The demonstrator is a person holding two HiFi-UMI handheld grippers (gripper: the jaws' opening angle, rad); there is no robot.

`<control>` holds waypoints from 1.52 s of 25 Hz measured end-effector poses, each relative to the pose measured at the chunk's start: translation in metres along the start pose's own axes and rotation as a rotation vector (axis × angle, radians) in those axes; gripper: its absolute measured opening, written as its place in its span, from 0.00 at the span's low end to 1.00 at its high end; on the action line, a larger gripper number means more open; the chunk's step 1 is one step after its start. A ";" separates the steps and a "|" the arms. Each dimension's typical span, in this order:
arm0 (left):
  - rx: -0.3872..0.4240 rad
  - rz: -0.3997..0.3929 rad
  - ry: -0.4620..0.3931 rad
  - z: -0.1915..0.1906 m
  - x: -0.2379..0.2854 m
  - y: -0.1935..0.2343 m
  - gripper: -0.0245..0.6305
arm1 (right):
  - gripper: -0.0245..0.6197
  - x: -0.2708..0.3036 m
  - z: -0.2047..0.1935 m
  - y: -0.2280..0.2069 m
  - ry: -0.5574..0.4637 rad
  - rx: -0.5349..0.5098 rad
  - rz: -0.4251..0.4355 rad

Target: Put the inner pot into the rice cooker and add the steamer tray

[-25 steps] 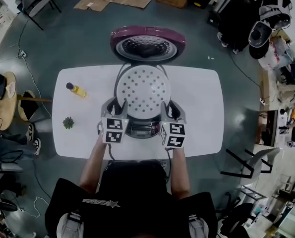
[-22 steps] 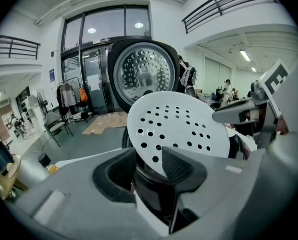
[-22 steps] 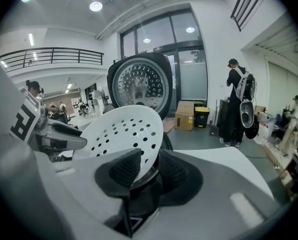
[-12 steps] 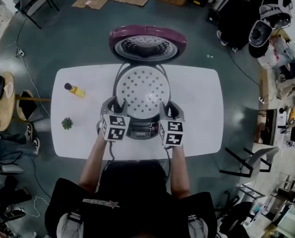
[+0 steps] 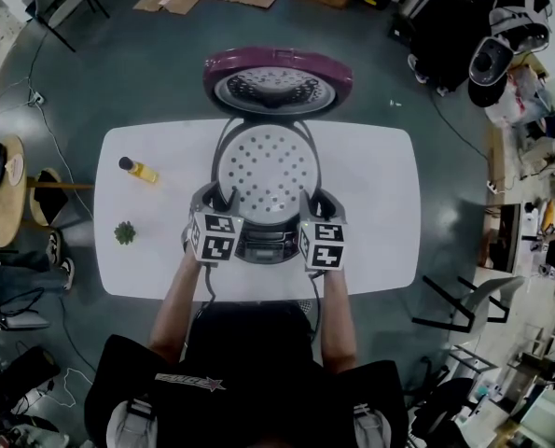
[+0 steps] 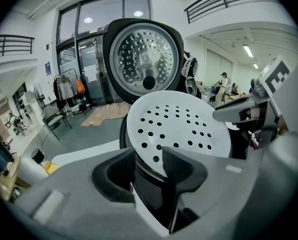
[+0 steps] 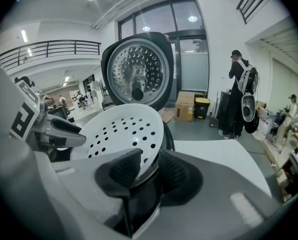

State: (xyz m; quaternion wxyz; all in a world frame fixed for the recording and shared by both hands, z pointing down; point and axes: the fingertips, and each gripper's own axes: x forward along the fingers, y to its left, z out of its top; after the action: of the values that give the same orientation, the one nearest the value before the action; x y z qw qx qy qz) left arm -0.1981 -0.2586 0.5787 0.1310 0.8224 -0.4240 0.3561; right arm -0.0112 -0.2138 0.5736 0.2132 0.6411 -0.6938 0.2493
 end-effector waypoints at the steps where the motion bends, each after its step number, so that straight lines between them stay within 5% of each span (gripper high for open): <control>1: -0.002 -0.002 0.002 -0.001 0.000 0.000 0.31 | 0.20 0.000 -0.001 0.000 0.004 0.002 0.004; 23: -0.001 0.013 -0.033 0.003 -0.008 -0.001 0.37 | 0.23 -0.007 0.008 -0.008 -0.036 0.001 -0.003; 38: -0.022 0.069 -0.235 0.040 -0.073 -0.025 0.37 | 0.23 -0.074 0.038 -0.012 -0.204 -0.029 0.011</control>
State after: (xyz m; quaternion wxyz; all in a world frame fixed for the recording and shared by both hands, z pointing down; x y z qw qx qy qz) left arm -0.1879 -0.2203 0.5009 0.0769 0.8419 -0.4683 0.2567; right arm 0.0084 -0.1802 0.4989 0.1492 0.6562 -0.7190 0.1740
